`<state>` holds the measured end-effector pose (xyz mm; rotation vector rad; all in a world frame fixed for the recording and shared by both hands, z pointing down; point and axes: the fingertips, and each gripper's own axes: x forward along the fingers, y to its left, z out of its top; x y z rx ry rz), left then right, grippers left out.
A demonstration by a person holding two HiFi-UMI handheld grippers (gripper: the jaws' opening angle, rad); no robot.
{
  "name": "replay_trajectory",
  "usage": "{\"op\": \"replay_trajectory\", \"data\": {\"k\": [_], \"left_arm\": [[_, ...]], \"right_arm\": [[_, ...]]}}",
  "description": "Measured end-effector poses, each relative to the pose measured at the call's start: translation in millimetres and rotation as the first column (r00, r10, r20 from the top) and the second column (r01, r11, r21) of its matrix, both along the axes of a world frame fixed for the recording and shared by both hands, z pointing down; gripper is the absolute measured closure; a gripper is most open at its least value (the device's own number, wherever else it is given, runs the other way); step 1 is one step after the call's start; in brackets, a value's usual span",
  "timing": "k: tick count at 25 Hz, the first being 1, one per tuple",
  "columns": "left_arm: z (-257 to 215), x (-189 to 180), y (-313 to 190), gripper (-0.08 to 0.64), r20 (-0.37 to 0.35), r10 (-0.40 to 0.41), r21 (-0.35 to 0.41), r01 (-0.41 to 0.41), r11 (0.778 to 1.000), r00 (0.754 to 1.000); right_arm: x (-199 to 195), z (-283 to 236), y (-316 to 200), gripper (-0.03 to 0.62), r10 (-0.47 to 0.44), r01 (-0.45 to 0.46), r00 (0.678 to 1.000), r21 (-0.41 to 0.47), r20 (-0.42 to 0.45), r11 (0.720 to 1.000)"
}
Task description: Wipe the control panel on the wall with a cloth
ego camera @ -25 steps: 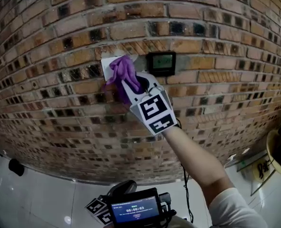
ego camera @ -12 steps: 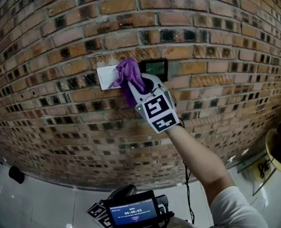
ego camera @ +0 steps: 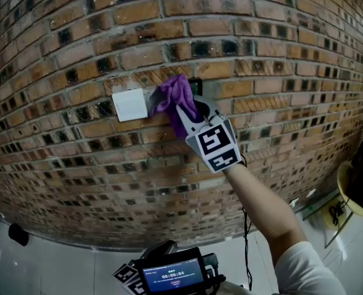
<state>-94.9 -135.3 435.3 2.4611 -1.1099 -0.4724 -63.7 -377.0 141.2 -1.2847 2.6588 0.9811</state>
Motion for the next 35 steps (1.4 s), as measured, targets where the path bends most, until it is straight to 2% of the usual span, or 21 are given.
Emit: {"op": "replay_trajectory", "data": {"k": [9,18,27,35], "left_arm": [[-3,14,-2,0.528,0.0,0.038,-0.009,-0.038,0.999,0.999],[-4,13,-4,0.528,-0.001,0.033,-0.011,-0.033,0.999,0.999],[-5,11,-3,0.528,-0.001,0.035,-0.009,-0.035,0.999,0.999],[-3,12,-2,0.528,0.003,0.048,-0.011,-0.048,0.999,0.999]], "right_arm": [[39,1,-8,0.511,0.06,-0.06,0.998,-0.004,0.021,0.998],[65,5,-14,0.512,0.108,-0.108,0.994,-0.005,0.02,0.994],[109,8,-24,0.512,0.209,-0.208,0.976,-0.015,0.063,0.978],[124,-6,-14,0.512,0.219,-0.22,0.969,0.001,0.116,0.975]]}}
